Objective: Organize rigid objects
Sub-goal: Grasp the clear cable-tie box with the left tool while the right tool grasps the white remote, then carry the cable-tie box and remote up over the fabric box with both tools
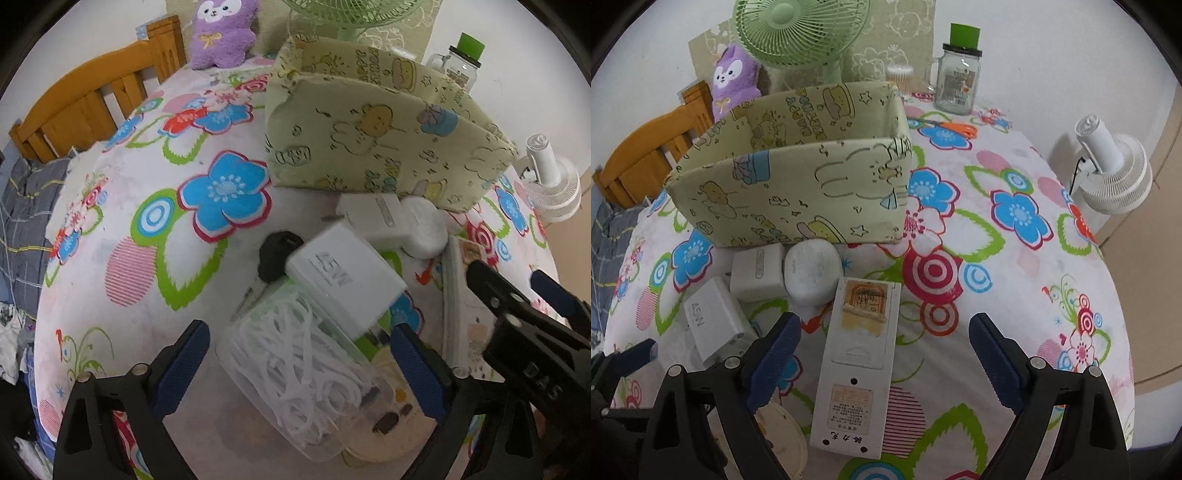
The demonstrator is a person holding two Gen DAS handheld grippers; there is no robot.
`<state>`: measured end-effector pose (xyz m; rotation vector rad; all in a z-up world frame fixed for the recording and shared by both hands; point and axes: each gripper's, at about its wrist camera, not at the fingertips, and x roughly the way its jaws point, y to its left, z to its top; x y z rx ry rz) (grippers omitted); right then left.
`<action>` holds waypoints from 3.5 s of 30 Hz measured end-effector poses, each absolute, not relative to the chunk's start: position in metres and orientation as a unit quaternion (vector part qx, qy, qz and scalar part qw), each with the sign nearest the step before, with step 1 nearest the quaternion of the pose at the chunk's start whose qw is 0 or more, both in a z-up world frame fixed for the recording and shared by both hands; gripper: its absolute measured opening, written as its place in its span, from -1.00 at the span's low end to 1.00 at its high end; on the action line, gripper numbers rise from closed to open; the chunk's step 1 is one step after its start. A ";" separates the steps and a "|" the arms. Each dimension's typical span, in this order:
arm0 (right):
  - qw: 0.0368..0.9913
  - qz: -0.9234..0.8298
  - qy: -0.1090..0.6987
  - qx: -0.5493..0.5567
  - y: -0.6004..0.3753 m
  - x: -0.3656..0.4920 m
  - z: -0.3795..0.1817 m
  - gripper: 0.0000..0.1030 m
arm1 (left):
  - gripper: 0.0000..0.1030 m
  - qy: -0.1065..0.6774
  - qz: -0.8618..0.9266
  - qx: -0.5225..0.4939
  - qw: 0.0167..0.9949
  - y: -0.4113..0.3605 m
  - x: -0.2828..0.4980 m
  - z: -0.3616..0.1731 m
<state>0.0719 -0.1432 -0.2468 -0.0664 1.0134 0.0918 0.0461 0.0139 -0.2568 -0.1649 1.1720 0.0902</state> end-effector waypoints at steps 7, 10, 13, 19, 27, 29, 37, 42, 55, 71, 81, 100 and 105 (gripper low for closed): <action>0.865 0.043 0.498 -0.041 -0.137 0.068 -0.259 0.76 | 0.70 0.555 0.049 -0.065 0.828 0.016 0.039 -0.262; 0.861 0.040 0.505 -0.042 -0.136 0.068 -0.266 0.67 | 0.50 0.564 0.053 -0.068 0.821 0.021 0.040 -0.269; 0.856 0.041 0.514 -0.040 -0.133 0.068 -0.274 0.49 | 0.42 0.564 0.054 -0.111 0.816 0.033 0.039 -0.271; 0.853 0.043 0.519 -0.036 -0.126 0.071 -0.280 -0.04 | 0.19 0.563 0.041 -0.113 0.817 0.032 0.038 -0.269; 0.854 0.031 0.519 -0.032 -0.125 0.067 -0.274 -0.07 | 0.18 0.563 0.032 -0.104 0.819 0.032 0.040 -0.264; 0.856 0.031 0.516 -0.029 -0.125 0.066 -0.270 -0.07 | 0.18 0.559 0.030 -0.099 0.823 0.031 0.042 -0.259; 0.869 0.033 0.493 -0.018 -0.126 0.058 -0.245 -0.08 | 0.18 0.537 0.016 -0.089 0.839 0.025 0.042 -0.238; 0.877 0.032 0.478 -0.018 -0.127 0.052 -0.228 -0.07 | 0.18 0.521 0.011 -0.082 0.850 0.022 0.042 -0.220; 0.896 0.025 0.443 -0.012 -0.133 0.049 -0.178 -0.07 | 0.18 0.486 -0.008 -0.063 0.871 0.007 0.045 -0.175; 0.911 0.016 0.412 -0.007 -0.136 0.040 -0.119 -0.07 | 0.18 0.443 -0.011 -0.049 0.895 0.003 0.043 -0.123; 0.917 0.003 0.398 -0.006 -0.133 0.038 -0.097 -0.07 | 0.18 0.419 -0.023 -0.041 0.907 0.004 0.044 -0.100; 0.917 0.038 0.395 -0.023 -0.134 0.089 -0.088 -0.07 | 0.18 0.407 0.000 -0.044 0.912 0.000 0.086 -0.090; 0.914 0.050 0.403 -0.022 -0.134 0.111 -0.092 -0.07 | 0.18 0.412 0.011 -0.053 0.910 0.002 0.104 -0.092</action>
